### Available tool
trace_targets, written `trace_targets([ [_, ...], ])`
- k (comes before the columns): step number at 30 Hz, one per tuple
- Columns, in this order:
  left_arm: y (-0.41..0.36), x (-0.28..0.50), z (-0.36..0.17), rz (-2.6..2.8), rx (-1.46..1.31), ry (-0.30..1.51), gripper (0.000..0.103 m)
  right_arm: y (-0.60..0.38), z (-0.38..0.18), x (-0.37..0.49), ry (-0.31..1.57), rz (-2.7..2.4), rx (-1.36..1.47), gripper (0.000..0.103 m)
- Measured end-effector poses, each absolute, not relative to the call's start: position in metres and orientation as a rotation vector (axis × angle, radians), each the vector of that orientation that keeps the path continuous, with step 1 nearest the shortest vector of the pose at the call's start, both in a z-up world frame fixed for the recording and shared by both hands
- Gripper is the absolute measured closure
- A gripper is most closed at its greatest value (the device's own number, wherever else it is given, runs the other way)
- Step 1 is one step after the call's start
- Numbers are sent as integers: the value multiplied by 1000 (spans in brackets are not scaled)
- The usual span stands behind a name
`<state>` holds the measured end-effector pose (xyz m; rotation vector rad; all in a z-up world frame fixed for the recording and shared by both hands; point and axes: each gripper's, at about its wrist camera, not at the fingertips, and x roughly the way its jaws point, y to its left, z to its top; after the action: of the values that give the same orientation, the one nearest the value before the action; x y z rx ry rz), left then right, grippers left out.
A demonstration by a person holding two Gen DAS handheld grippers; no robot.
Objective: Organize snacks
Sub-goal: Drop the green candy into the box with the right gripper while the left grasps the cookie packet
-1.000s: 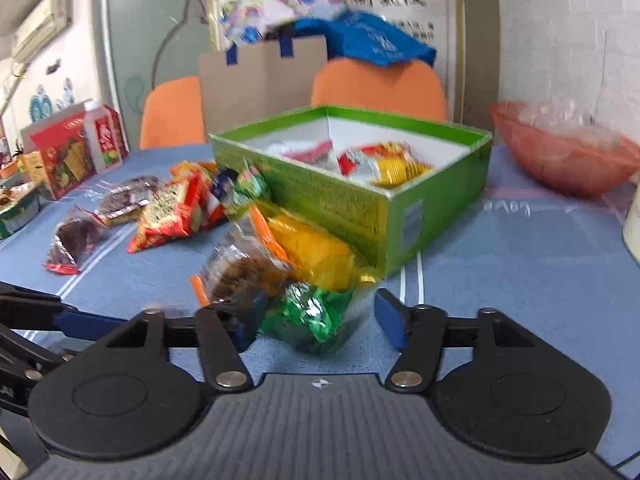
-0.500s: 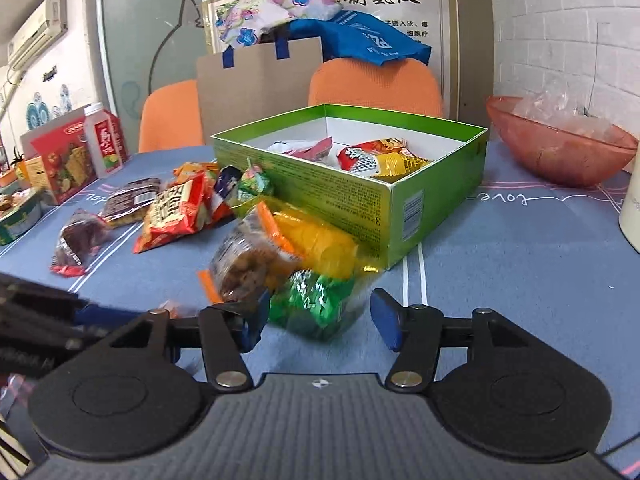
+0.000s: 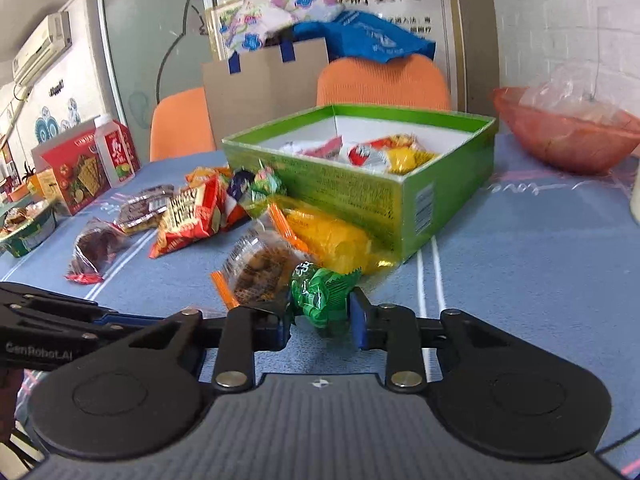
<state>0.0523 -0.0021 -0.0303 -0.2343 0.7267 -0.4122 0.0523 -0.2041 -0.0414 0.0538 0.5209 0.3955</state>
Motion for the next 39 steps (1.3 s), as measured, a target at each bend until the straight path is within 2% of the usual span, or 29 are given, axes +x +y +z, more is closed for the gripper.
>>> trace_targets([
  [13, -13, 123, 55, -475, -264, 550, 30, -210, 17, 88, 296, 346, 12, 50],
  [21, -23, 211, 48, -455, -409, 611, 30, -217, 12, 147, 265, 248, 13, 50],
  [27, -37, 243, 29, -420, -362, 637, 30, -222, -5, 180, 293, 241, 17, 50],
  [29, -40, 250, 22, -410, -357, 643, 16, -222, -13, 187, 288, 247, 13, 49],
  [30, -40, 251, 19, -402, -354, 646, 0, -220, -17, 189, 287, 248, 1, 45],
  [32, -37, 248, 15, -389, -352, 645, 0, -216, -25, 192, 306, 239, -51, 26],
  [33, -35, 245, 15, -388, -355, 643, 0, -215, -27, 190, 312, 219, -77, 3],
  [34, -32, 241, 15, -388, -361, 640, 0, -215, -28, 185, 295, 196, -90, 0],
  [39, -17, 205, 30, -355, -356, 600, 0, -227, -11, 146, 243, 185, -19, 0],
])
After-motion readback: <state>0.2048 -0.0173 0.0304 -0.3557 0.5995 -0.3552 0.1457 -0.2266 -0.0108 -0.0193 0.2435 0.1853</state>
